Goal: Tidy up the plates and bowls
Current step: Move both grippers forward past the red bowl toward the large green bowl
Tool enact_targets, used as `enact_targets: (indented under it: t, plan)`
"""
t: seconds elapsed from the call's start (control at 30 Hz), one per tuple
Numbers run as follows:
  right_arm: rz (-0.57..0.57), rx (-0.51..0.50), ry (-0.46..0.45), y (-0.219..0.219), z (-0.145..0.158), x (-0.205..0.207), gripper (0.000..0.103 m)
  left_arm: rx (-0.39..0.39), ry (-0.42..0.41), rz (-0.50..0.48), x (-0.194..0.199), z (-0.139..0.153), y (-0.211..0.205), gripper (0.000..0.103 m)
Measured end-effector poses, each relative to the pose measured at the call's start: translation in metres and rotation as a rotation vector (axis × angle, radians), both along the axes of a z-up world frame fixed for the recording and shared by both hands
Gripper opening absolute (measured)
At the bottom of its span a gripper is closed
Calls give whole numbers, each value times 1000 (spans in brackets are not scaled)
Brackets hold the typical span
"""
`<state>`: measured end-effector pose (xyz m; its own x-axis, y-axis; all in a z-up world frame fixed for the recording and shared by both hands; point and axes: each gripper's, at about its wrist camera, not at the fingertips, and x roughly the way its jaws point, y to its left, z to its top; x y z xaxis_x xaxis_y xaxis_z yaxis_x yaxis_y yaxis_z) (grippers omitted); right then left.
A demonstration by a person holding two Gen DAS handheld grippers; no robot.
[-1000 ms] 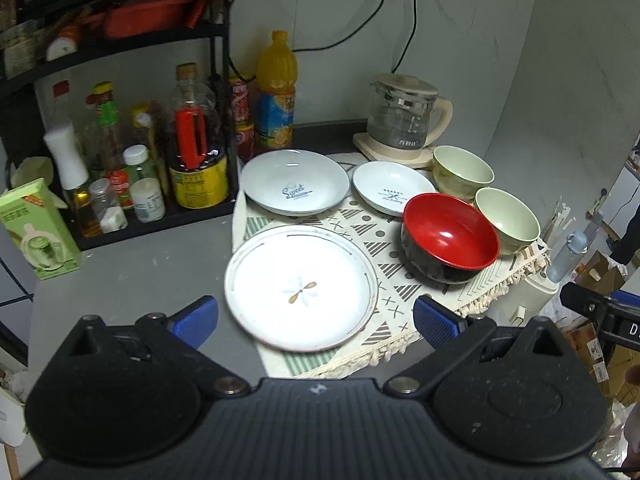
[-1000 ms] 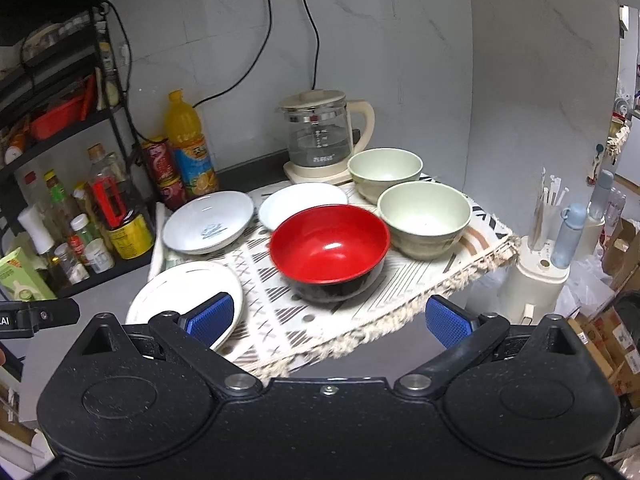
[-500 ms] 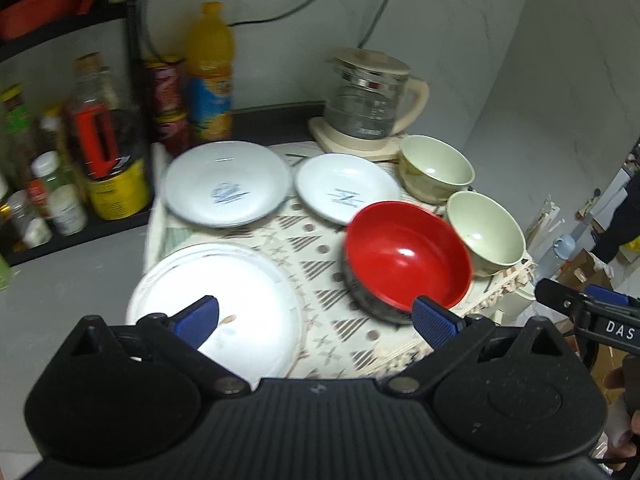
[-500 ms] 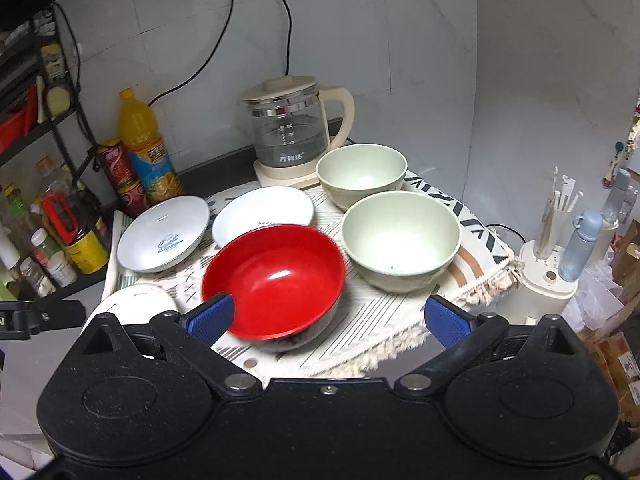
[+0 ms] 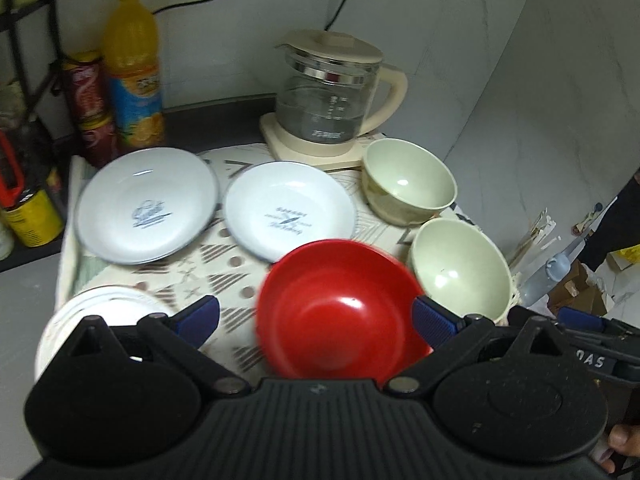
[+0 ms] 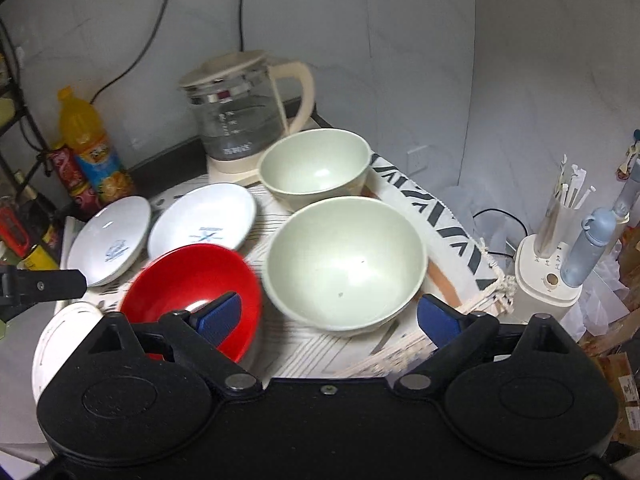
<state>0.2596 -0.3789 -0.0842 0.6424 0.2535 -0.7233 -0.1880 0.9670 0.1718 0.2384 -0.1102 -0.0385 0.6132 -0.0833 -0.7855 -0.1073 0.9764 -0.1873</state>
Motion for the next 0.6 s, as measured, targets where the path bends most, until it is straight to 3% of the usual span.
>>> enact_targets:
  t: [0.17, 0.33, 0.5, 0.6]
  plan:
    - [41, -33, 46, -16, -10, 33, 85, -16, -7, -43, 31, -5, -31, 100]
    - [50, -39, 85, -32, -21, 61, 84, -17, 39, -55, 66, -19, -58, 98]
    - [54, -51, 158, -45, -42, 88, 70, 48, 61, -83, 92, -31, -81, 95]
    - [70, -57, 199, -48, -55, 101, 68, 49, 88, -107, 106, -39, -91, 89]
